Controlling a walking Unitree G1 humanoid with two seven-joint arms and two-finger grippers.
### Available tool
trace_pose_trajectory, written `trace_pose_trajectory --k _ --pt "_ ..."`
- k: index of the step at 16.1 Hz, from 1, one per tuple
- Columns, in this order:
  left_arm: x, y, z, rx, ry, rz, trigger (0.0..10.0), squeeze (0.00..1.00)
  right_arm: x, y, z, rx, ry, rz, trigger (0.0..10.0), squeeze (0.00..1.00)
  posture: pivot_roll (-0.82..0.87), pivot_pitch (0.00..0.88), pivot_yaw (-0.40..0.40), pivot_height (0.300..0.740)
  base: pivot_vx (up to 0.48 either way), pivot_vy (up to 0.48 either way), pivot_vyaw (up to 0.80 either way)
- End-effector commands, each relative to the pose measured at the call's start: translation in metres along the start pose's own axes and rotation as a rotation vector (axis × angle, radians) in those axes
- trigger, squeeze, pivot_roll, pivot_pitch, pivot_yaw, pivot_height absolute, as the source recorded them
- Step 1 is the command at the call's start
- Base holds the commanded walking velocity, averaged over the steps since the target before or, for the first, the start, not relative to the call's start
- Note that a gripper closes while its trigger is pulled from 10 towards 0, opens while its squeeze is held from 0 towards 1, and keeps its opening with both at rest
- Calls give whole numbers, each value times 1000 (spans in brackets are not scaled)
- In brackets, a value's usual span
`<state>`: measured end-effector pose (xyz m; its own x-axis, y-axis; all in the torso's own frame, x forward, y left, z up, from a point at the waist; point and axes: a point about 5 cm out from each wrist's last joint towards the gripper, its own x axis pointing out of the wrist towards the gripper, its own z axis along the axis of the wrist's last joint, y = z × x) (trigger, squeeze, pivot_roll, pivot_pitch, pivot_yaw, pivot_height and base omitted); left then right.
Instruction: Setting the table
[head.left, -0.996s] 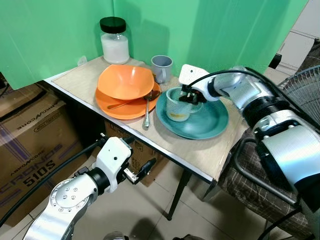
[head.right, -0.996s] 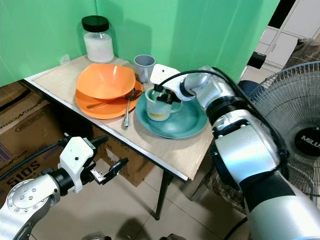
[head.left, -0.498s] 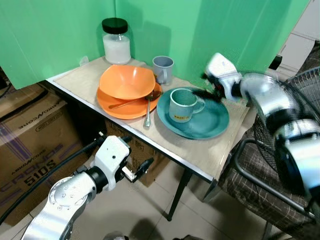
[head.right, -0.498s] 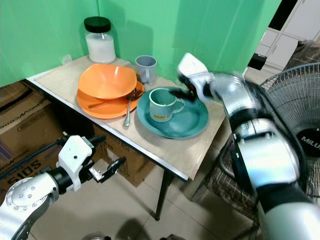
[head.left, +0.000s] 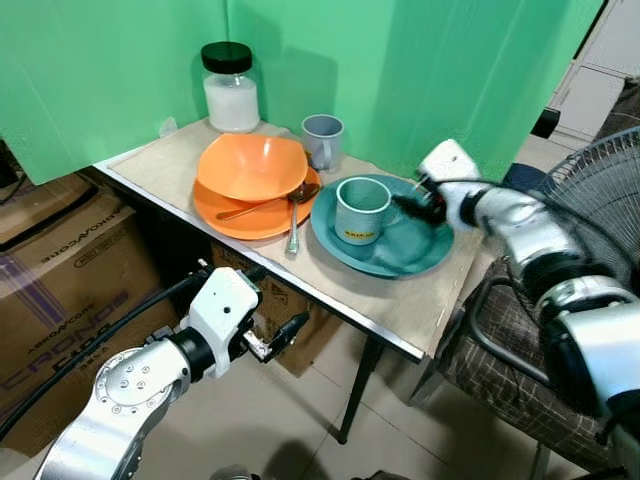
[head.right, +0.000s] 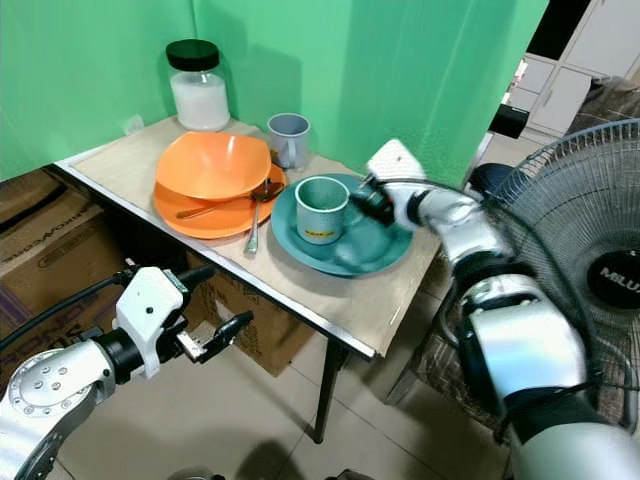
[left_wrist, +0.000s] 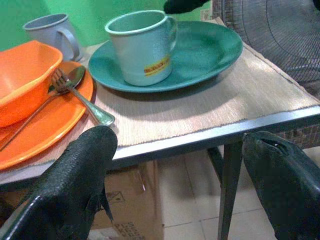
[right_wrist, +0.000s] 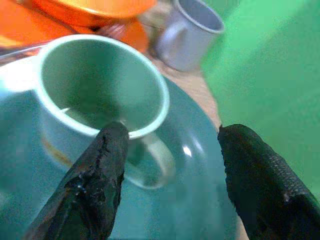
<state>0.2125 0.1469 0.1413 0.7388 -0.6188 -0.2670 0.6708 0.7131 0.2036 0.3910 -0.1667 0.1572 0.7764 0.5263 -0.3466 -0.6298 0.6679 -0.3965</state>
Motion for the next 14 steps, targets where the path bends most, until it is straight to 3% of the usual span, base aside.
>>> trace_pose_trajectory --k 1,4,8,14 --pt "0 0 5 11 -12 -10 10000 0 0 5 -5 1 15 43 10000 0 129 0 -43 740 0 0 0" --pt "-1 1 4 11 -5 -9 10000 0 1 20 -13 -27 27 184 10000 0 138 0 -47 740 0 0 0" --pt "-3 1 4 11 -1 -11 10000 0 -5 16 -10 11 -17 243 10000 0 135 0 -39 740 0 0 0" --pt "-1 2 7 17 -8 -27 10000 0 -7 3 -10 105 -36 78 10000 0 127 0 -30 740 0 0 0"
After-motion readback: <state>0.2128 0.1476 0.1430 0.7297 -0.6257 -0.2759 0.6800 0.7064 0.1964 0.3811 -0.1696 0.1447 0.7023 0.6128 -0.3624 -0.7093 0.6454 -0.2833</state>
